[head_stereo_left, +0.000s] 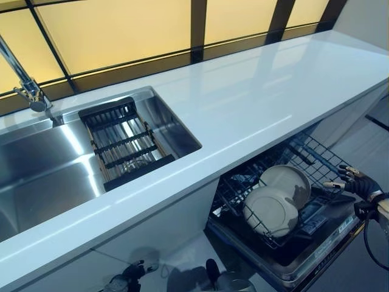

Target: Take plates into dishwasher

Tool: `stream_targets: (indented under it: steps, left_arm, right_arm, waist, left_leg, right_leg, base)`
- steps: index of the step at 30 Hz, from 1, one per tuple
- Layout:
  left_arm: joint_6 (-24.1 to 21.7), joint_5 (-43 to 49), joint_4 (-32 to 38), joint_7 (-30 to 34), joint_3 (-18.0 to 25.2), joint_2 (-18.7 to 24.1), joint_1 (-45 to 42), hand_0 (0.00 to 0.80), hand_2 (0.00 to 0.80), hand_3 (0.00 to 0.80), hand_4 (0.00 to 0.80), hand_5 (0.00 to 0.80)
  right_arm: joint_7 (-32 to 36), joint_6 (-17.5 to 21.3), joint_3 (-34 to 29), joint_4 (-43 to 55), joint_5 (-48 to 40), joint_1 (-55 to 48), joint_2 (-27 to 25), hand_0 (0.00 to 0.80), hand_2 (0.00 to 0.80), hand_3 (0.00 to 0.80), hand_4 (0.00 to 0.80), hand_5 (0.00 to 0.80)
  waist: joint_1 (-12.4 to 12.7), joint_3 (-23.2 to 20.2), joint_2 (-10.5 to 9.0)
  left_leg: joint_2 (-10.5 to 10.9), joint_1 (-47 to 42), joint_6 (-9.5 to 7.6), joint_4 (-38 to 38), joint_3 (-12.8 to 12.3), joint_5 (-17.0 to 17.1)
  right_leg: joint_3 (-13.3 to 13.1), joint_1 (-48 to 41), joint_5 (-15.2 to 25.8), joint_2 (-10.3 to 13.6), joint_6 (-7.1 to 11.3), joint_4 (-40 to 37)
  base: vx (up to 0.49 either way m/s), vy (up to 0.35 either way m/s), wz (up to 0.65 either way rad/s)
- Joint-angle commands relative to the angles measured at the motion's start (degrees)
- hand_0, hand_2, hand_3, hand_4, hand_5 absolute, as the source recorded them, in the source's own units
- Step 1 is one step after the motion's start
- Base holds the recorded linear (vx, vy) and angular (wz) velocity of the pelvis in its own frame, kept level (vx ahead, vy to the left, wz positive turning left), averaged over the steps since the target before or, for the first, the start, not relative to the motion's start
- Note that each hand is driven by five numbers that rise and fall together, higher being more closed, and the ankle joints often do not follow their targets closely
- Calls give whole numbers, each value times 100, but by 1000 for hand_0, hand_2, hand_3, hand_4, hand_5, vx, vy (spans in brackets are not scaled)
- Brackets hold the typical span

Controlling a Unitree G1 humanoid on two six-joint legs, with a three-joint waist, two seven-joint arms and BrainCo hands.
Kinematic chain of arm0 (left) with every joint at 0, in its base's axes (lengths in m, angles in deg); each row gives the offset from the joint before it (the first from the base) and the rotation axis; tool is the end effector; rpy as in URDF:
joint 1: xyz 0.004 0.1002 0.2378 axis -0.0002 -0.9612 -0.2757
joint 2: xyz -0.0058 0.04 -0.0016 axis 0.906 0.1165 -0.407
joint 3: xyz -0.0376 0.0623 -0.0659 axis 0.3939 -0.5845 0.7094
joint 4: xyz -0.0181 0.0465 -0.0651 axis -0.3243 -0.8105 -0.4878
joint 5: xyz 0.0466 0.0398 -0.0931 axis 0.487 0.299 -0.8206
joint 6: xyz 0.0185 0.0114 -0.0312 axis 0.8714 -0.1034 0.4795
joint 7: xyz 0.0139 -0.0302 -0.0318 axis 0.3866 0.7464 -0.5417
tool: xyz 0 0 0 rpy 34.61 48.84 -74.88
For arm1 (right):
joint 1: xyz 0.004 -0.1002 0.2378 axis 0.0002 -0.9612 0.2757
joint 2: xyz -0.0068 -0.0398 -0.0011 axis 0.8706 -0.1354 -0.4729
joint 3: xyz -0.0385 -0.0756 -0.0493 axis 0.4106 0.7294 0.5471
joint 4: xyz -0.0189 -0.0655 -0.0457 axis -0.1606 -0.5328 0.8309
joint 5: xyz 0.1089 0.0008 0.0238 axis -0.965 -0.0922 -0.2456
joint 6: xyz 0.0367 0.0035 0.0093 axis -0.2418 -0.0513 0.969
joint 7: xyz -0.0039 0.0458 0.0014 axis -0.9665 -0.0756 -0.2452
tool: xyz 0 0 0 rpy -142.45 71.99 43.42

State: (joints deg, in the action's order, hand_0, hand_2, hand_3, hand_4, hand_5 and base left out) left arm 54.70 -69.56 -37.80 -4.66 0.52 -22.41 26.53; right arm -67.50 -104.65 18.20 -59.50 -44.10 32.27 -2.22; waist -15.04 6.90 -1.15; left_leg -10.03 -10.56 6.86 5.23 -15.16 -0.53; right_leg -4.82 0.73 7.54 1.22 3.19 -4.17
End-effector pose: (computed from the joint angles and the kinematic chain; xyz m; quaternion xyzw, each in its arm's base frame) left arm 0.0821 0.2314 -0.1177 0.1074 0.5543 -0.0017 0.8254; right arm 0.1977 -0.3738 0.1010 -0.2372 0.2527 -0.1061 0.9320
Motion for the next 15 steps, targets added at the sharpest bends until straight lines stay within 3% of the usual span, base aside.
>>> stream_targets:
  steps: [1,4,6,7,8,10,11,12,15]
  left_arm:
    - [-85,130,-264,-262,298,421,3,0,0,0,0,0]
    - [-159,127,-179,-282,240,353,184,0,0,0,0,0]
    - [-157,-1,-190,-265,178,284,470,0,0,0,0,0]
    - [-132,-110,-179,-253,148,242,577,0,0,0,0,0]
    - [-100,-211,-153,-248,119,189,661,0,0,0,0,0]
    - [-85,-401,-126,-324,53,34,775,0,0,0,0,0]
    - [-8,-468,-77,-348,12,-33,839,0,0,0,0,0]
    - [97,-409,-66,-349,-10,-53,901,0,0,0,0,0]
    - [325,-259,-137,-458,-125,23,862,0,0,0,0,0]
  right_arm:
    - [-278,420,-341,17,-59,217,-157,0,0,0,0,0]
    - [-721,466,-375,-198,-308,337,-171,0,0,0,0,0]
    - [-745,522,-374,-381,-402,559,-336,0,0,0,0,0]
    - [-736,525,-382,-404,-469,633,-426,0,0,0,0,0]
    - [-708,510,-412,-397,-587,660,-535,0,0,0,0,0]
    - [-577,542,-523,-450,-657,696,-687,0,0,0,0,0]
    - [-589,631,-537,-525,-694,714,-707,0,0,0,0,0]
    - [-610,621,-578,-588,-759,764,-677,0,0,0,0,0]
    - [-857,567,-522,-783,-761,935,-545,0,0,0,0,0]
  waist:
    - [172,-176,-475]
    - [348,-88,-519]
    - [247,-67,-593]
    - [190,-71,-599]
    - [150,-63,-620]
    - [46,-93,-631]
    - [4,-38,-567]
    - [-39,23,-524]
    - [88,63,-557]
  left_leg:
    - [-394,-325,-111,-42,367,14]
    - [-209,293,10,-42,546,386]
    - [-102,229,-5,-751,398,92]
    - [-92,211,2,-1124,462,44]
    - [-87,172,-13,-1579,627,2]
    - [145,79,-132,-2105,1131,-230]
    - [240,-11,-225,-1829,1218,-516]
    - [361,-187,-320,-1497,1117,-930]
    - [684,-289,-528,-1140,1147,-1196]
  right_leg:
    - [-32,20,-580,256,241,781]
    - [170,-173,-370,231,253,350]
    - [222,-21,-263,335,163,353]
    - [171,39,-225,344,106,367]
    - [77,73,-169,341,36,363]
    - [-180,400,9,330,-42,459]
    - [-328,624,37,264,-5,666]
    - [-283,834,61,254,74,826]
    - [-104,997,372,378,310,683]
  base:
    - [-120,-147,9]
    - [-305,-61,28]
    - [-402,30,41]
    - [-337,99,24]
    - [-309,125,17]
    - [-306,151,7]
    - [-287,169,1]
    - [-284,136,9]
    - [-345,-1,35]
